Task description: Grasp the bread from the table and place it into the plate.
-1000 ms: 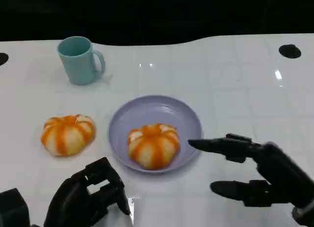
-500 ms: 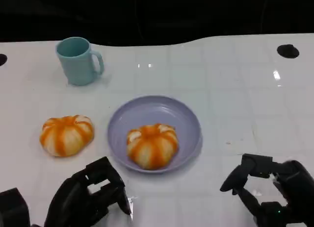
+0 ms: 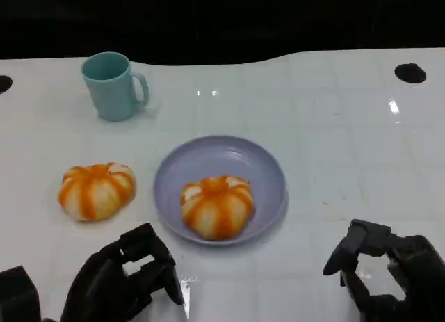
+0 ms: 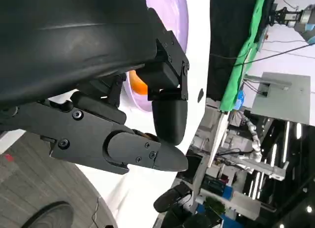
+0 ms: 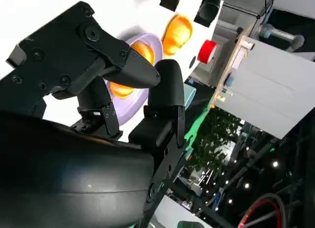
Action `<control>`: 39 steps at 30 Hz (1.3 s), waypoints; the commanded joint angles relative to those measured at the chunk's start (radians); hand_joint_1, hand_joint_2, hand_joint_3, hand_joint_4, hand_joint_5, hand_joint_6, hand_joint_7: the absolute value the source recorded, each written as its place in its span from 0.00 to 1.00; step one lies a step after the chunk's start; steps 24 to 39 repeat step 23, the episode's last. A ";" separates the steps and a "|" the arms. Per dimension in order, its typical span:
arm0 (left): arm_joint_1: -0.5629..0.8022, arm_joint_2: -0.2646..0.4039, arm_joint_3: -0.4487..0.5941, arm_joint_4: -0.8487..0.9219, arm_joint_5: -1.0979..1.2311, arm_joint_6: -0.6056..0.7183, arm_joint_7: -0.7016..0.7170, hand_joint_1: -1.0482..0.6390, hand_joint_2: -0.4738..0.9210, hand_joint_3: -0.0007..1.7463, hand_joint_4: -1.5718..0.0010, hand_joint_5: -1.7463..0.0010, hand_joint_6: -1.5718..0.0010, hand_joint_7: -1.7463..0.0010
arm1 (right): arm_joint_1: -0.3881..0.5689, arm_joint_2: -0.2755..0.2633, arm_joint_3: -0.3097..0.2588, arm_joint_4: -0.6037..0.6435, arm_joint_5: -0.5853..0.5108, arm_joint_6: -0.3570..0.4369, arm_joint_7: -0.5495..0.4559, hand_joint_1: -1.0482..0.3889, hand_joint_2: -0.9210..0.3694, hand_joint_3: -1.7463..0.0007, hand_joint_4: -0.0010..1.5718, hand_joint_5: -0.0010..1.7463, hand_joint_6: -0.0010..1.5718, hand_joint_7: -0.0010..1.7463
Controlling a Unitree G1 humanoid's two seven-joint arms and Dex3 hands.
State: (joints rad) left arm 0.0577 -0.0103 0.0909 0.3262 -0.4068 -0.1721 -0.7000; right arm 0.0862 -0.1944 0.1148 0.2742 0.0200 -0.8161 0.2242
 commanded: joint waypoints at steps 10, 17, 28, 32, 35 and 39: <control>-0.004 0.024 0.015 0.007 0.002 -0.016 0.003 0.26 1.00 0.05 0.56 0.00 0.58 0.19 | 0.010 0.015 -0.019 0.027 -0.024 -0.027 -0.003 0.54 0.37 0.26 0.51 1.00 0.47 0.83; -0.011 0.032 0.022 0.027 -0.001 -0.020 -0.008 0.25 1.00 0.05 0.56 0.00 0.58 0.18 | 0.001 0.027 -0.019 0.044 -0.023 -0.036 -0.003 0.54 0.37 0.26 0.52 1.00 0.48 0.82; -0.021 0.036 0.026 0.046 -0.001 -0.030 -0.015 0.25 1.00 0.05 0.56 0.00 0.59 0.17 | -0.006 0.031 -0.018 0.055 -0.028 -0.036 -0.004 0.52 0.38 0.26 0.52 1.00 0.48 0.81; -0.021 0.036 0.026 0.046 -0.001 -0.030 -0.015 0.25 1.00 0.05 0.56 0.00 0.59 0.17 | -0.006 0.031 -0.018 0.055 -0.028 -0.036 -0.004 0.52 0.38 0.26 0.52 1.00 0.48 0.81; -0.021 0.036 0.026 0.046 -0.001 -0.030 -0.015 0.25 1.00 0.05 0.56 0.00 0.59 0.17 | -0.006 0.031 -0.018 0.055 -0.028 -0.036 -0.004 0.52 0.38 0.26 0.52 1.00 0.48 0.81; -0.021 0.036 0.026 0.046 -0.001 -0.030 -0.015 0.25 1.00 0.05 0.56 0.00 0.59 0.17 | -0.006 0.031 -0.018 0.055 -0.028 -0.036 -0.004 0.52 0.38 0.26 0.52 1.00 0.48 0.81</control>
